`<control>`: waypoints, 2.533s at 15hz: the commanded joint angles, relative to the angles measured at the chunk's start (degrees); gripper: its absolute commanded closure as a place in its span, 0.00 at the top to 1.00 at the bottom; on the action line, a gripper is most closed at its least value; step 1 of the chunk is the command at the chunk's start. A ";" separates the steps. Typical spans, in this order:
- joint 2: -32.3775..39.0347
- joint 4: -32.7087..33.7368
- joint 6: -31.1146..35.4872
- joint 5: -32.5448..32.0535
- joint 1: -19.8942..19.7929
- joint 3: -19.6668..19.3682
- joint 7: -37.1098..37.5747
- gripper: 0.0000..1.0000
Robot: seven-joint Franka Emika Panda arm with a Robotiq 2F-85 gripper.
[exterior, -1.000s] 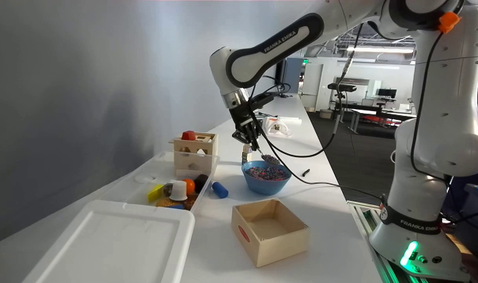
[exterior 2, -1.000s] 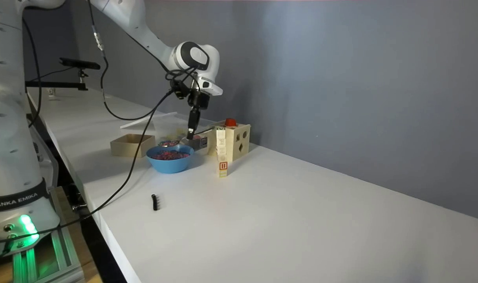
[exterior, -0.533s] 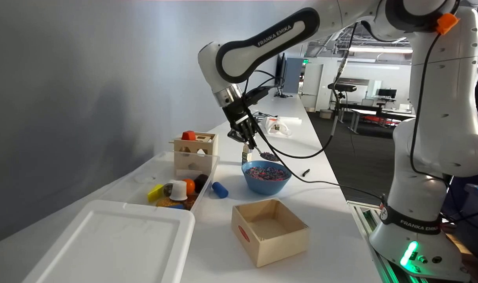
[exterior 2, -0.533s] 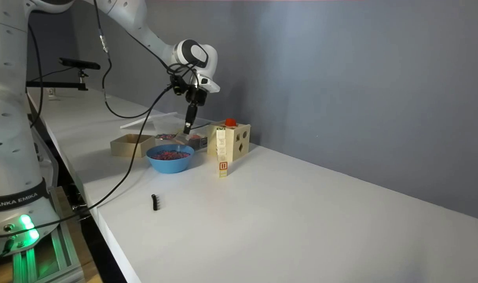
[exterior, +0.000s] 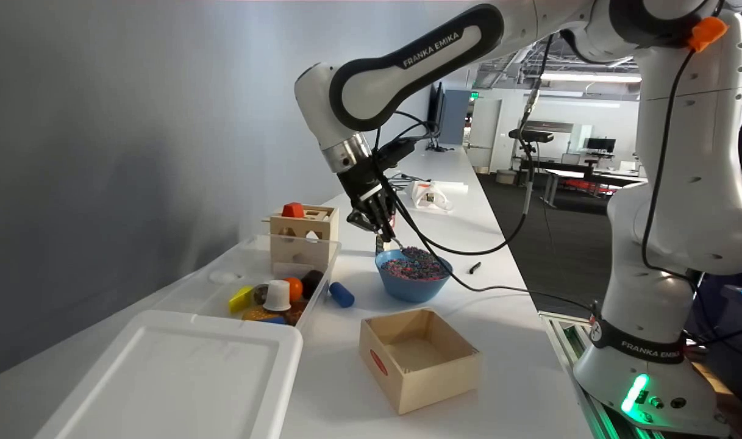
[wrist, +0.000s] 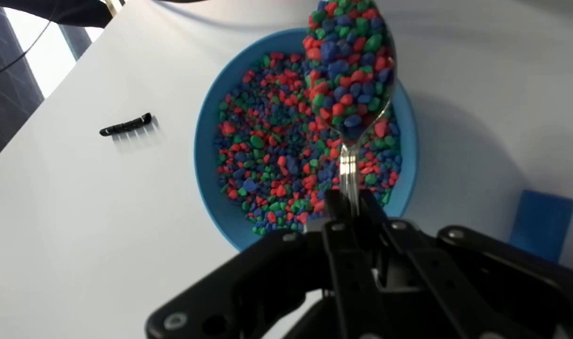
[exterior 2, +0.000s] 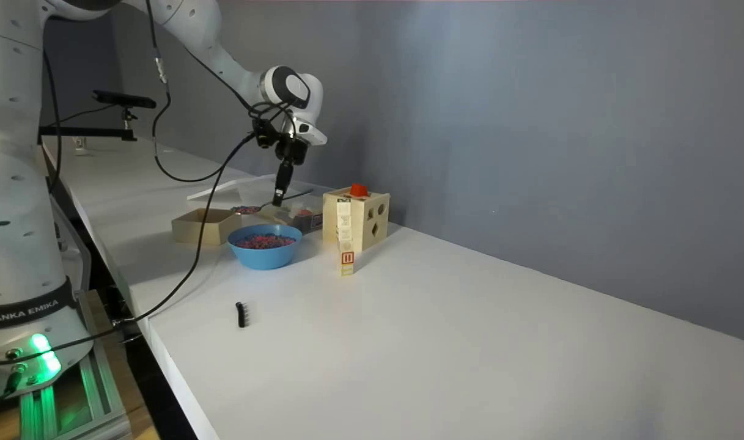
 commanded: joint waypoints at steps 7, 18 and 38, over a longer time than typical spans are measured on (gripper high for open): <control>-1.38 -3.20 -0.13 1.23 1.41 1.47 2.12 0.11; -1.32 -5.03 3.27 4.62 2.25 2.46 6.49 0.03; -0.63 -6.70 23.77 5.47 10.33 8.57 16.30 0.03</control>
